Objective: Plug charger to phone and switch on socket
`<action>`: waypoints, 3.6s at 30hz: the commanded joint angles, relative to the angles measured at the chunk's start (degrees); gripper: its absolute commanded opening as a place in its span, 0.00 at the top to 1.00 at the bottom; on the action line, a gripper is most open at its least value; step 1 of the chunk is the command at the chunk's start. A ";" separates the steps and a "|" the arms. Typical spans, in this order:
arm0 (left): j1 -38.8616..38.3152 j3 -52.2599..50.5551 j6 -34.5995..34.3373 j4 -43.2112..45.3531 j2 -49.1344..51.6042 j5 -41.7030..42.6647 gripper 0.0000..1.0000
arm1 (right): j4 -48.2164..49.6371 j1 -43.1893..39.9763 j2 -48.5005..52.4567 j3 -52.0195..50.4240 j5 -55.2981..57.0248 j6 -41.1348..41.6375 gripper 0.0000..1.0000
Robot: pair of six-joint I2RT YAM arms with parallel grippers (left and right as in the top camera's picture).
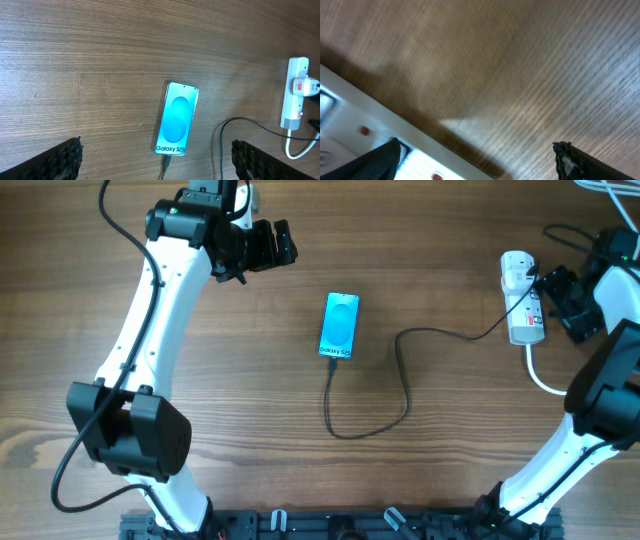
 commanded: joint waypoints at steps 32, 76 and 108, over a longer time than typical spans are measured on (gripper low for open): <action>0.24 -0.13 0.28 0.15 0.59 -0.35 0.00 | -0.63 0.04 1.46 -0.74 -6.60 -3.56 0.00; 0.24 -0.13 0.28 0.15 0.59 -0.35 0.00 | -14.73 7.32 -55.58 -25.40 -6.16 -1.77 0.00; 0.24 -0.13 0.28 0.15 0.59 -0.37 0.00 | 0.55 23.76 -98.18 -48.24 -0.13 -12.74 0.00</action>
